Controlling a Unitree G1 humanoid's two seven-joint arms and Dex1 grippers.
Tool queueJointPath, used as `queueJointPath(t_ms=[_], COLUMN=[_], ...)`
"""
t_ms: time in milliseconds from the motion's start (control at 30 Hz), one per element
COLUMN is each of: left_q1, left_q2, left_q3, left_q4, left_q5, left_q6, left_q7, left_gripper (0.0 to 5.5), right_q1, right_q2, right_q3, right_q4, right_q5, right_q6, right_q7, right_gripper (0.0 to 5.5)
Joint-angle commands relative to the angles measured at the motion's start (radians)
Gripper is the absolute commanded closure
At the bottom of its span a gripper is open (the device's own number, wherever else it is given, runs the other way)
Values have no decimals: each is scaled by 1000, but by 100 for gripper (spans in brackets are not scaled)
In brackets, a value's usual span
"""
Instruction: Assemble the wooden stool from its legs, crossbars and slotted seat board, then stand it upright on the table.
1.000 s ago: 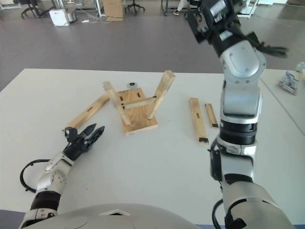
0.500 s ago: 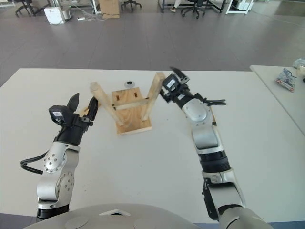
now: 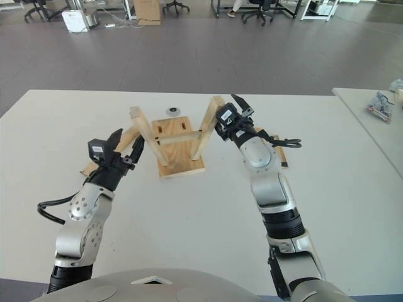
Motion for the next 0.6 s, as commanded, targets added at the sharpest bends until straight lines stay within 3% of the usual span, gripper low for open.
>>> queueJointPath(t_ms=[33, 333, 500, 600], left_q1=[-80, -19, 39, 84], left_q2=[-26, 30, 93, 184], left_q3=[-168, -140, -141, -95], left_q4=[39, -104, -303, -287], left_q5=[-13, -70, -363, -411], left_q6=[54, 131, 240, 258], left_q7=[-109, -109, -263, -344], left_gripper=[206, 206, 206, 206], right_q1=[-27, -26, -69, -93], right_q2=[77, 27, -55, -101], right_q3=[118, 54, -42, -93], right_q4=[-29, 55, 211, 301], right_q5=[39, 64, 87, 101], right_q6=[-34, -75, -169, -219], right_q7=[51, 60, 44, 33], right_gripper=[179, 179, 179, 179])
